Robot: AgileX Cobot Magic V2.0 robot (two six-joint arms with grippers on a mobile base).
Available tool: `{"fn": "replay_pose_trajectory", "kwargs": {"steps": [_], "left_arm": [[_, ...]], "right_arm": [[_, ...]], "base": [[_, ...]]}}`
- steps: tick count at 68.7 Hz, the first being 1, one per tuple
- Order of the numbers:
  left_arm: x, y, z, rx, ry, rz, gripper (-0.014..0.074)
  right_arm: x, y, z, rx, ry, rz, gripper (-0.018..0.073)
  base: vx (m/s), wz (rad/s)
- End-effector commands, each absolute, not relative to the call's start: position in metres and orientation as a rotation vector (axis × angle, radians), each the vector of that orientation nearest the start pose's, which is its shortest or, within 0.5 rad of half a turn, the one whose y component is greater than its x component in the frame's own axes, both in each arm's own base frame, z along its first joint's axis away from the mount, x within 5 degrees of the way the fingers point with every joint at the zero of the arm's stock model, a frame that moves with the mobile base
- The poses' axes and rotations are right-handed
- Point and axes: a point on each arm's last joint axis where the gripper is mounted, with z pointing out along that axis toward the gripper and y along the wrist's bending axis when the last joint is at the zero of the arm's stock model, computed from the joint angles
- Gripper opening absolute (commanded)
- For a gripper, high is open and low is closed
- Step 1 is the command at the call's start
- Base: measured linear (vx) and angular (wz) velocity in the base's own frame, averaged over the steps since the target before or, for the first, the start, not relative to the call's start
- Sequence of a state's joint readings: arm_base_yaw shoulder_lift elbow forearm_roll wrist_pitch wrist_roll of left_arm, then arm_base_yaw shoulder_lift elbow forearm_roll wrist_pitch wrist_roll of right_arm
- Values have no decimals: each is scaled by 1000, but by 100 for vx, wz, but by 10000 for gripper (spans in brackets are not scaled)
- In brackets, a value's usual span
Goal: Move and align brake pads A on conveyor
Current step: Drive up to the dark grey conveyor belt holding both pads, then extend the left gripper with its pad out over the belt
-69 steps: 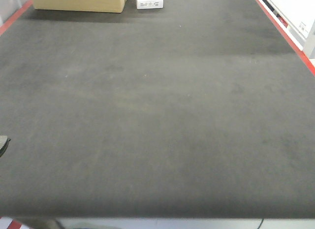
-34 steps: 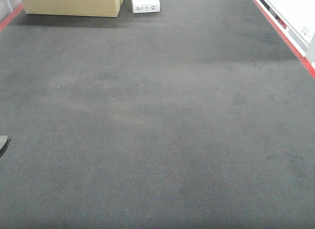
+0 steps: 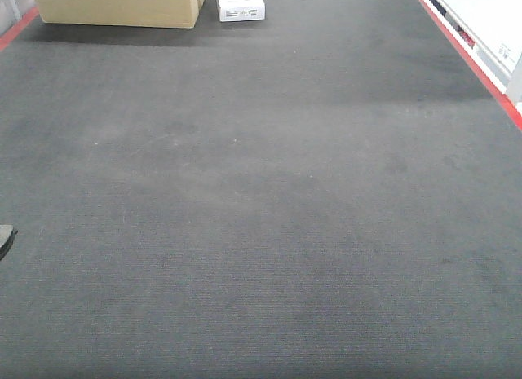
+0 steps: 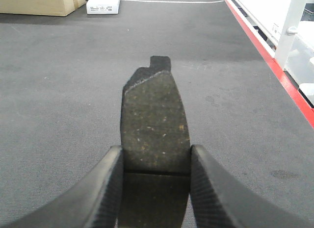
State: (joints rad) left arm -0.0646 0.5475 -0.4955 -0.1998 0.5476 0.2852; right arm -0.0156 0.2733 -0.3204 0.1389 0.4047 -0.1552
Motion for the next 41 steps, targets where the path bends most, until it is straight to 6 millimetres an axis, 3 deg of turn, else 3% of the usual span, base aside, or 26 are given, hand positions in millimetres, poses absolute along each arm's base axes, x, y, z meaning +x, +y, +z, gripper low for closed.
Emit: {"fn": "replay_pose_trajectory", "kwargs": {"steps": [1,30,41], "left_arm": [[112,-16,306,220,1949,-80,109],[115,-16,311,203,1894,-70,109],[140,-19,313,265,1992,-55,109]], "right_arm": [[73,2,286,-39,1720,-1,-5],[73,2,286,-39,1720,-1,-5],[73,2,286,-39,1720,-1,-5]], "base": [[0,0],[0,0],[0,0]]}}
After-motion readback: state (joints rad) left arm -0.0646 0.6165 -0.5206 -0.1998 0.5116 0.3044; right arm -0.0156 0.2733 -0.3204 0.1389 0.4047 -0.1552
